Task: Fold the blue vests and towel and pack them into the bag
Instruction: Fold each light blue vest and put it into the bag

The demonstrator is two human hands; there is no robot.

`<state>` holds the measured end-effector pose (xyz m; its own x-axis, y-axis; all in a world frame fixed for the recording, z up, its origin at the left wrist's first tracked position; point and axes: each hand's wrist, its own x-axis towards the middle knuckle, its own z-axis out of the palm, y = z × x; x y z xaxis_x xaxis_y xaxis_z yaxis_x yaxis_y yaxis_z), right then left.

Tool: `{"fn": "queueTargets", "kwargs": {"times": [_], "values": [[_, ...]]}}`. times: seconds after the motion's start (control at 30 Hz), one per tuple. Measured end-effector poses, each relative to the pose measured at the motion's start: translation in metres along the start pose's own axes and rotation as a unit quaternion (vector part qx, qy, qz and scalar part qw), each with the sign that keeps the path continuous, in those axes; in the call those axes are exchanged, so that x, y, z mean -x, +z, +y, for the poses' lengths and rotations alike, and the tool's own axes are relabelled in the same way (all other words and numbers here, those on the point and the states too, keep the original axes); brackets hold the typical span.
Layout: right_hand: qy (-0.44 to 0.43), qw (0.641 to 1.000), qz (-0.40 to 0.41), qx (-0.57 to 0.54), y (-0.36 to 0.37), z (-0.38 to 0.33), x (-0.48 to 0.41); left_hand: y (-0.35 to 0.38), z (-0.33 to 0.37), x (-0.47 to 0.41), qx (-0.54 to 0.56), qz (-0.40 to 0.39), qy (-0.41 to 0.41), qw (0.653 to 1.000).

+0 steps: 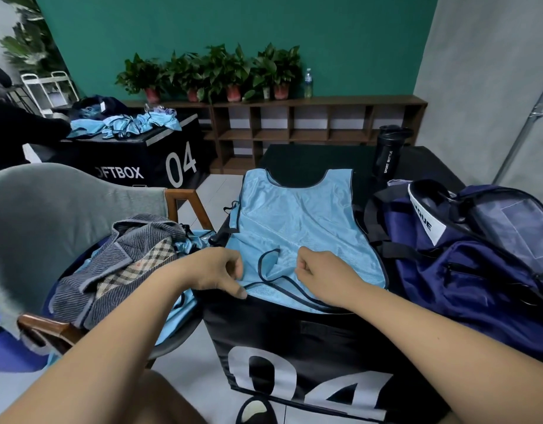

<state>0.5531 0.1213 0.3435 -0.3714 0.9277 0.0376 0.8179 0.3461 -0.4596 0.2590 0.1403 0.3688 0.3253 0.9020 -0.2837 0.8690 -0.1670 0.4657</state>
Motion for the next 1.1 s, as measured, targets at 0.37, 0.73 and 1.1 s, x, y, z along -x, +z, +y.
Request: {"fn": "queueTargets", "kwargs": {"times": [0.37, 0.73, 1.1], "values": [[0.003, 1.0, -0.012, -0.012, -0.001, 0.001, -0.003, -0.011, -0.012, 0.016, -0.128, 0.021, -0.012, 0.991], [-0.109, 0.992, -0.057, -0.001, -0.003, 0.002, 0.001, -0.01, 0.007, 0.017, -0.015, 0.123, 0.011, 0.992], [-0.11, 0.991, -0.079, 0.015, 0.001, -0.001, 0.004, 0.033, 0.038, -0.037, -0.102, 0.196, 0.014, 0.975]]}}
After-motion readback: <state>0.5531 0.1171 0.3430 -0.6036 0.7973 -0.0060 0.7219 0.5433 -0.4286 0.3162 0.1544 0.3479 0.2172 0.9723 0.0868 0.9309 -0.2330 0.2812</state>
